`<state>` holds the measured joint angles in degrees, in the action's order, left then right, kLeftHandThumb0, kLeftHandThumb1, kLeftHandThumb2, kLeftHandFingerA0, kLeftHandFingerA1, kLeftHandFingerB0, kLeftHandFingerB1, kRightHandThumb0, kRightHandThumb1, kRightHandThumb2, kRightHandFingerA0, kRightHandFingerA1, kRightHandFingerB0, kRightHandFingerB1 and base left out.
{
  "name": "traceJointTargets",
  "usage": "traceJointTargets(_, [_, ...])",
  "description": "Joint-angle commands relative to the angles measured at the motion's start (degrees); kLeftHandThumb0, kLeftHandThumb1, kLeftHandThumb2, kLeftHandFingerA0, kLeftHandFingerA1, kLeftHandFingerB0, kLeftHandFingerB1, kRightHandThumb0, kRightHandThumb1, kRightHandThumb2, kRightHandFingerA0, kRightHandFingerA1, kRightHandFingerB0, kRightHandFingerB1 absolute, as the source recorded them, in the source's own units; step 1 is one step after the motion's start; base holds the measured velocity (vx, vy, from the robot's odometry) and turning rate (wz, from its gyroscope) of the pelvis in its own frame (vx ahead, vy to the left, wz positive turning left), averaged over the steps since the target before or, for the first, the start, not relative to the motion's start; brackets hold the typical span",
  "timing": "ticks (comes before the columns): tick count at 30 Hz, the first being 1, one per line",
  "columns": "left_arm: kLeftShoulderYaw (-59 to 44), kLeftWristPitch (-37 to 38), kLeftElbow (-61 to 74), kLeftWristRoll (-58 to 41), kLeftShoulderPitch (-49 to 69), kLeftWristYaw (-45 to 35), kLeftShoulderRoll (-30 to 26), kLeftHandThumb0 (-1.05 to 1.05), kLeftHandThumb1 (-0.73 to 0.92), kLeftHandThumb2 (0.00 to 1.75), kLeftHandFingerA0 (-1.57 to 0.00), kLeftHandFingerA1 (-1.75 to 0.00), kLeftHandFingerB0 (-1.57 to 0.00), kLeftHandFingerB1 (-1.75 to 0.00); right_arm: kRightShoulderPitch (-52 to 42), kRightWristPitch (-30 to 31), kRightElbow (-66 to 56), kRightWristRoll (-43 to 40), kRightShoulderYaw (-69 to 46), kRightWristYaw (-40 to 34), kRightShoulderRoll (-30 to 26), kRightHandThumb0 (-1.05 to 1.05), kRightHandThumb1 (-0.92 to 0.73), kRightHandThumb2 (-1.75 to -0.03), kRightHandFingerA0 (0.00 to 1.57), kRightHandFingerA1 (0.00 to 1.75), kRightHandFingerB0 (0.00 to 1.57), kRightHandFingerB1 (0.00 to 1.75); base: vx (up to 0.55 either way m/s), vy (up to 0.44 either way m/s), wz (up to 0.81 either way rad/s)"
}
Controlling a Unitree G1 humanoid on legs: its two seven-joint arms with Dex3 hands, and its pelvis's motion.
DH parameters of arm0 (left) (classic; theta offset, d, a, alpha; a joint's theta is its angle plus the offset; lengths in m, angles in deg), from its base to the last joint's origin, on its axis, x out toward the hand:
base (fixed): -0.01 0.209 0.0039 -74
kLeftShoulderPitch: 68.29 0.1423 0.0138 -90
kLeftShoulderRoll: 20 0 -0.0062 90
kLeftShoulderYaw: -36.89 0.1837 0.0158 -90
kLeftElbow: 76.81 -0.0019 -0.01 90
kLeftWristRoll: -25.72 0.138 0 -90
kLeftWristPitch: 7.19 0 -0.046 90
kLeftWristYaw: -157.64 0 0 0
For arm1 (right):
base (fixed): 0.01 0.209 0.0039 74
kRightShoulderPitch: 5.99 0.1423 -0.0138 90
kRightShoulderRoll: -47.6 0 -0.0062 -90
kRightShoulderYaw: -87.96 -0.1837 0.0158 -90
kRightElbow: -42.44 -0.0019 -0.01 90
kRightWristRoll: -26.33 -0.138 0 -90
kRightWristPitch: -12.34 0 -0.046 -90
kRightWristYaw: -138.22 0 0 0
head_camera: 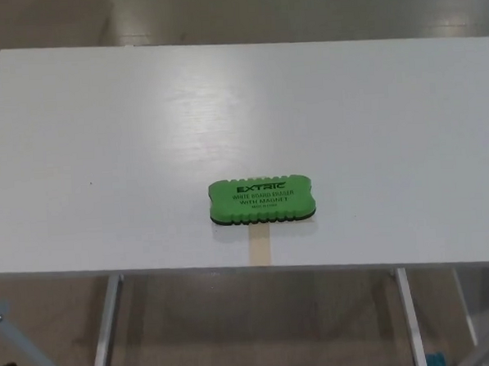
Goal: Use the left hand to press on the green eraser and wipe the desk from center to the left and then back to center.
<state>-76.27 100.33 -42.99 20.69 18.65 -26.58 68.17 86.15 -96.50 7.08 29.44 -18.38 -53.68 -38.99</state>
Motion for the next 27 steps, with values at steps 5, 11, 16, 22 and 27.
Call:
traceJointTargets(5, [1.12,6.92,6.55,-4.42,1.98,-9.51,1.21,-0.50,0.54,0.82,-0.71,-0.57,-0.36,-0.49,-2.52,-12.42,-4.14,-2.43,0.25,1.72,2.58,-0.45,-0.75,-0.63,0.76,0.43,0.54,0.37,0.00,0.000,0.00])
traceJointTargets(11, [7.45,2.57,23.05,-6.07,8.99,-18.01,2.56,-0.39,0.68,0.60,-0.84,-0.45,-0.51,-0.45,-4.40,-18.35,-2.71,1.49,5.29,1.00,3.42,-0.44,-0.77,-0.64,0.80,0.45,0.54,0.37,0.00,0.000,0.00])
traceJointTargets(16, [14.76,1.65,31.58,-9.55,13.17,-32.99,-0.85,-0.32,0.68,0.60,-0.86,-0.46,-0.51,-0.58,-4.23,-18.38,-0.61,1.95,7.55,1.99,3.68,-0.44,-0.78,-0.64,0.81,0.49,0.53,0.37,0.00,0.000,0.00])
traceJointTargets(22, [20.97,-8.33,43.43,-15.41,17.99,-42.04,-4.07,-0.29,0.69,0.61,-0.89,-0.46,-0.50,-0.68,-3.35,-19.08,2.26,2.81,8.53,1.12,2.85,-0.44,-0.79,-0.65,0.84,0.51,0.56,0.37,0.00,0.000,0.00])
traceJointTargets(27, [23.84,-14.68,50.63,-19.78,19.61,-46.83,-7.60,-0.29,0.70,0.60,-0.90,-0.47,-0.51,-0.77,-2.74,-19.17,3.81,2.90,8.95,1.03,2.41,-0.43,-0.80,-0.65,0.84,0.51,0.59,0.38,0.00,0.000,0.00])
